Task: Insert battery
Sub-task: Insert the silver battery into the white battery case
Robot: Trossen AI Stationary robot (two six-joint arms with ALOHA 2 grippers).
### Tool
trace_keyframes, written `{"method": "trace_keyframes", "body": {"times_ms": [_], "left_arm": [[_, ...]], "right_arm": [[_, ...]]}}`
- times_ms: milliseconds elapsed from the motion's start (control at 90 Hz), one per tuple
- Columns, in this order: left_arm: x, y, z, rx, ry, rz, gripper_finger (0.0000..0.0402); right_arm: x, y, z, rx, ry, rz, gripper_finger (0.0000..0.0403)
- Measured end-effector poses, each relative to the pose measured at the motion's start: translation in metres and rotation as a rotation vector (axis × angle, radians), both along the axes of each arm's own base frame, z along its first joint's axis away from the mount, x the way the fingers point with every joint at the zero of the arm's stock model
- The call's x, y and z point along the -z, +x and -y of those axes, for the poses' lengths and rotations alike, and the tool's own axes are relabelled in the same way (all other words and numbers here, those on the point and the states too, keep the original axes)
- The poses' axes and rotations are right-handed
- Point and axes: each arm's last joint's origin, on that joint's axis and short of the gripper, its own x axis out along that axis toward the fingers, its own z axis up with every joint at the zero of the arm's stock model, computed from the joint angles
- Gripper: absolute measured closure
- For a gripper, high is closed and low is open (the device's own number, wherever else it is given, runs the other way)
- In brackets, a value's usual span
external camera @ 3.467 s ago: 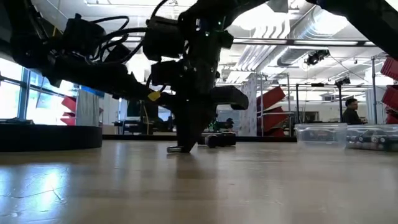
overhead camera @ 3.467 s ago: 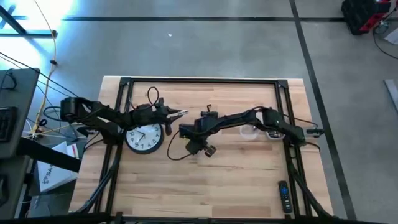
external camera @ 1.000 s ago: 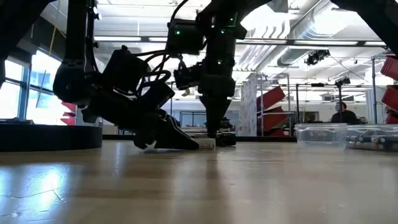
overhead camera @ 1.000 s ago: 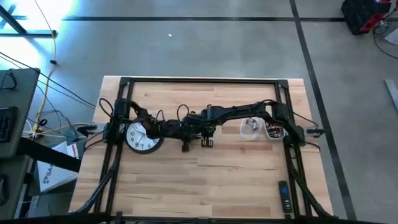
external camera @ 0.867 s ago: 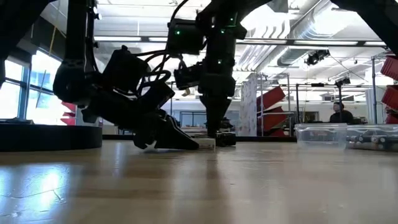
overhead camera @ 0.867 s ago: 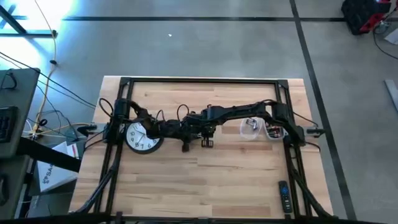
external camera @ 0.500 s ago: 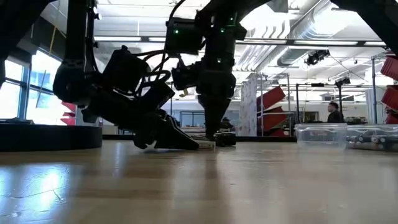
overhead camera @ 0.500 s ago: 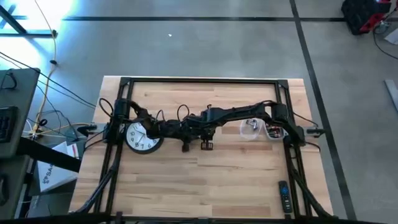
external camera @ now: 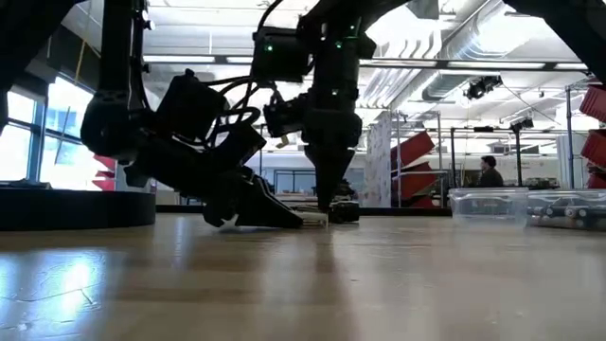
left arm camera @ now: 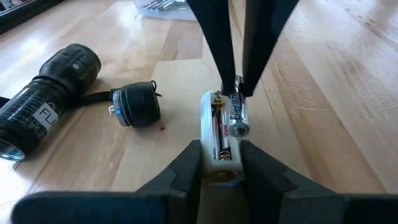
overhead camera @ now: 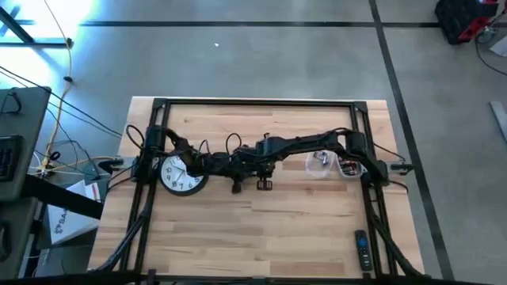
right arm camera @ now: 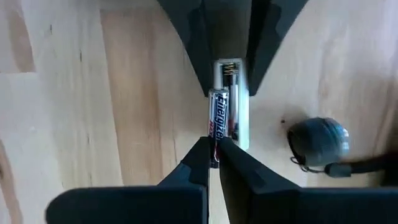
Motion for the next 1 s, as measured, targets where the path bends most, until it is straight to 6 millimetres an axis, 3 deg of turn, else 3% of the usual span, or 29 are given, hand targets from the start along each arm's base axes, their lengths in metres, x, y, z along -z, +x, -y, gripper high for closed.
{"method": "trace_keyframes", "body": {"times_ms": [478,1000], "left_arm": [[0.0,0.0,0.0,0.001,0.0,0.0,0.033],[0.0001,-0.0001,0.0,0.001,0.0,-0.001,0.033]], "right_arm": [[-0.0041,0.0012,-0.0031,-0.039,-0.016,0.003,0.0403],[0.0047,-0.0003,-0.0027,-0.048,-0.044,0.002,0.0402]]}}
